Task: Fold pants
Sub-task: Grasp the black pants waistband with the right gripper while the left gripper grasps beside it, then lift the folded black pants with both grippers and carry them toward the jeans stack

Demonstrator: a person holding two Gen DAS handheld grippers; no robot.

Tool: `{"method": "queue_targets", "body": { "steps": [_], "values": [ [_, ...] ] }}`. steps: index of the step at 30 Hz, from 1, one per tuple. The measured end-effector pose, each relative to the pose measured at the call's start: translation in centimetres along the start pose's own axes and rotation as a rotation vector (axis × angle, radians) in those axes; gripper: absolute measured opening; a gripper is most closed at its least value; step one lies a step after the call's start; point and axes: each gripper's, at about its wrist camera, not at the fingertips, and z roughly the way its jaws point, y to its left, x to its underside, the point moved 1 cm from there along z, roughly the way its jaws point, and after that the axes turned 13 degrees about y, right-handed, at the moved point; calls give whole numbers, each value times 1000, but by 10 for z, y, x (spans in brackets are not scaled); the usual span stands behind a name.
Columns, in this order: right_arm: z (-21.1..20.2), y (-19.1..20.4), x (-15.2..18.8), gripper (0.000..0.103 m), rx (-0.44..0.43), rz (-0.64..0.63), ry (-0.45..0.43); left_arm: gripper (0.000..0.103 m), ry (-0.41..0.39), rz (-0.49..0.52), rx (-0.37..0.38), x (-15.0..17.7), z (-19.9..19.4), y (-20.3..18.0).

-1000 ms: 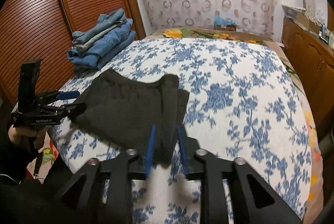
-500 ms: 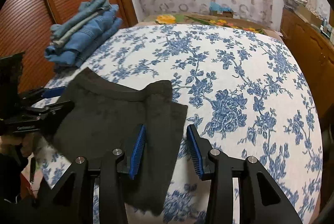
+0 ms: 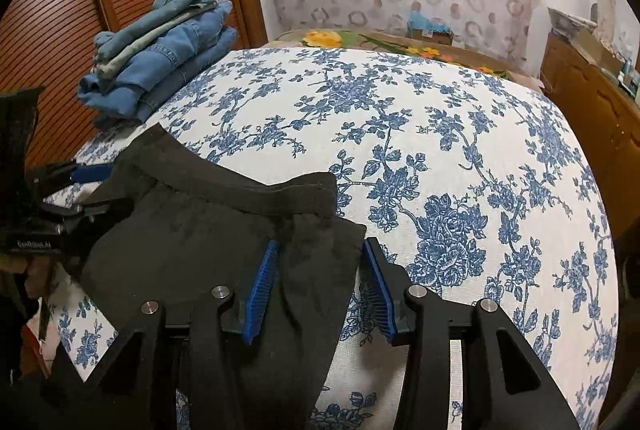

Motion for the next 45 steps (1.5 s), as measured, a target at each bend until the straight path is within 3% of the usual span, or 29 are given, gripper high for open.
{"method": "queue_targets", "body": {
  "steps": [4, 11, 13, 18, 25, 33, 38, 45],
  "values": [
    [1, -1, 0, 51, -15, -3, 1, 74, 0, -23, 56, -9, 2, 5],
    [-1, -5, 0, 52, -40, 13, -6, 56, -11, -35, 79, -14, 4, 6],
    [0, -5, 0, 52, -36, 11, -5, 39, -15, -32, 91, -14, 4, 6],
    [-1, -5, 0, 52, -39, 12, -6, 26, -35, -3, 89, -11, -2, -4],
    [-1, -3, 1, 51, -38, 14, -11, 23, -100, 19, 91, -8, -25, -16],
    [-3, -2, 3, 13, -56, 2, -14, 20, -129, 43, 88, -4, -35, -24],
    [-11, 1, 7, 9, -54, 5, -46, 19, -155, 57, 90, -1, -46, -31],
    [-44, 8, 18, 9, -34, 3, -157, 18, -214, 80, 85, 1, -68, -41]
  ]
}}
